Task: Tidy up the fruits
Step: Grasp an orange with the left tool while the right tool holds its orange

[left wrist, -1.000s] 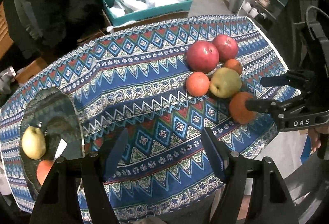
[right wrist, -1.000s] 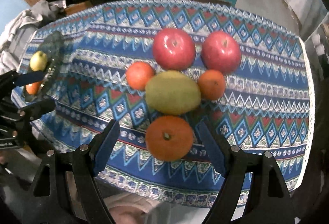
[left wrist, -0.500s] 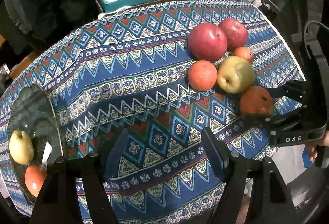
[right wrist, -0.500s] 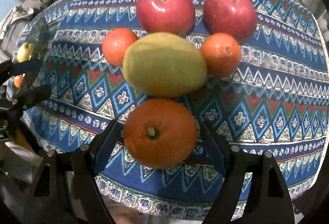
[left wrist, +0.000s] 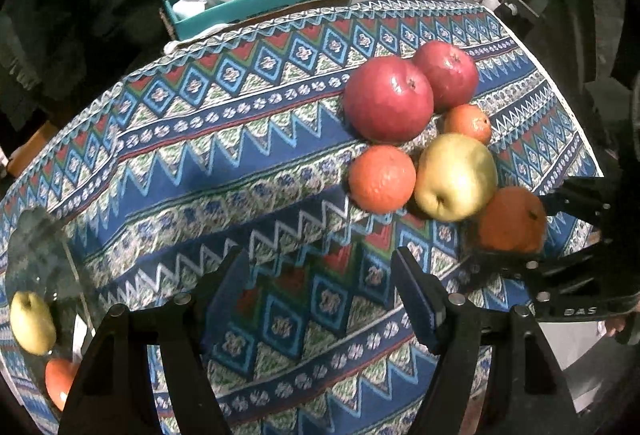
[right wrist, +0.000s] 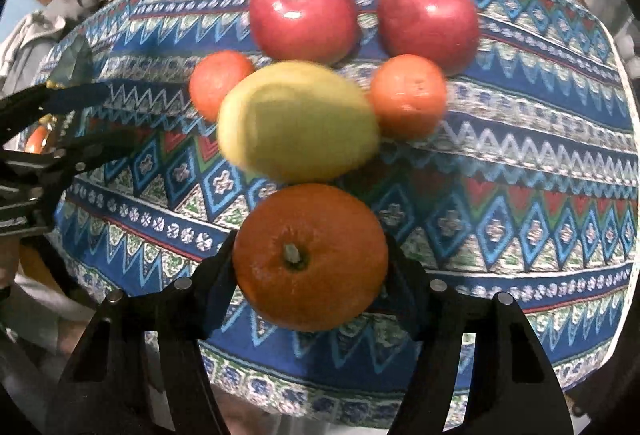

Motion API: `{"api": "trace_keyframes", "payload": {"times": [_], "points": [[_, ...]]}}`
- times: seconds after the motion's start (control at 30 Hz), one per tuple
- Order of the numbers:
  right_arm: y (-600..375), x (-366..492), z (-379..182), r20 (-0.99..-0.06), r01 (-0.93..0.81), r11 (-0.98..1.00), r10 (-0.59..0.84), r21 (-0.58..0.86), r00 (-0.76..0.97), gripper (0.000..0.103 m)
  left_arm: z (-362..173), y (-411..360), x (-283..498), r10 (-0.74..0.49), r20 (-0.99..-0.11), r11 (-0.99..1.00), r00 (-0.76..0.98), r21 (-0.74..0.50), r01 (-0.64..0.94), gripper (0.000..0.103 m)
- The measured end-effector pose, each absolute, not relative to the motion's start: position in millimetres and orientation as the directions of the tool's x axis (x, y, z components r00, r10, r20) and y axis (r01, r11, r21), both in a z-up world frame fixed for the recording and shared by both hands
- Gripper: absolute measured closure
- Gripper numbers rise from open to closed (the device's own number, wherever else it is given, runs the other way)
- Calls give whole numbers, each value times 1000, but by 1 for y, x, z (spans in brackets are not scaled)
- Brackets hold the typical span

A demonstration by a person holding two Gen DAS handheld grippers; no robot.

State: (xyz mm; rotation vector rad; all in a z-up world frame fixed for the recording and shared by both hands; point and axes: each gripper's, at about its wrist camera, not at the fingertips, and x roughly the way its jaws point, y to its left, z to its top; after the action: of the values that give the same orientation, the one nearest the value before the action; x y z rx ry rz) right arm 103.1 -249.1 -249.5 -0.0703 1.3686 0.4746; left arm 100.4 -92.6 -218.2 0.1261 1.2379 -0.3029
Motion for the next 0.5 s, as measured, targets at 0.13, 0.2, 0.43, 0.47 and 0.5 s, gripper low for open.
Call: {"api": "trace_keyframes", "payload": {"times": [0.13, 0.2, 0.43, 0.47, 0.5], "points": [[-270, 108, -236, -945, -320, 922, 281, 218, 168, 36, -225, -97, 110, -175, -945, 956, 277, -96, 277, 28], [-284, 113, -229, -939, -294, 929, 286, 223, 192, 36, -227, -98, 114, -186, -945, 958, 269, -113, 263, 28], [-310, 122, -217, -930, -248, 945, 273, 211, 248, 36, -229, -100, 129, -248, -936, 961, 250, -206, 182, 28], [-312, 122, -215, -928, -245, 945, 276, 215, 250, 36, -229, -100, 131, -255, -934, 961, 252, -214, 176, 28], [-312, 123, -214, -927, -243, 946, 277, 216, 253, 36, -228, -101, 134, -259, -932, 960, 253, -221, 170, 28]]}}
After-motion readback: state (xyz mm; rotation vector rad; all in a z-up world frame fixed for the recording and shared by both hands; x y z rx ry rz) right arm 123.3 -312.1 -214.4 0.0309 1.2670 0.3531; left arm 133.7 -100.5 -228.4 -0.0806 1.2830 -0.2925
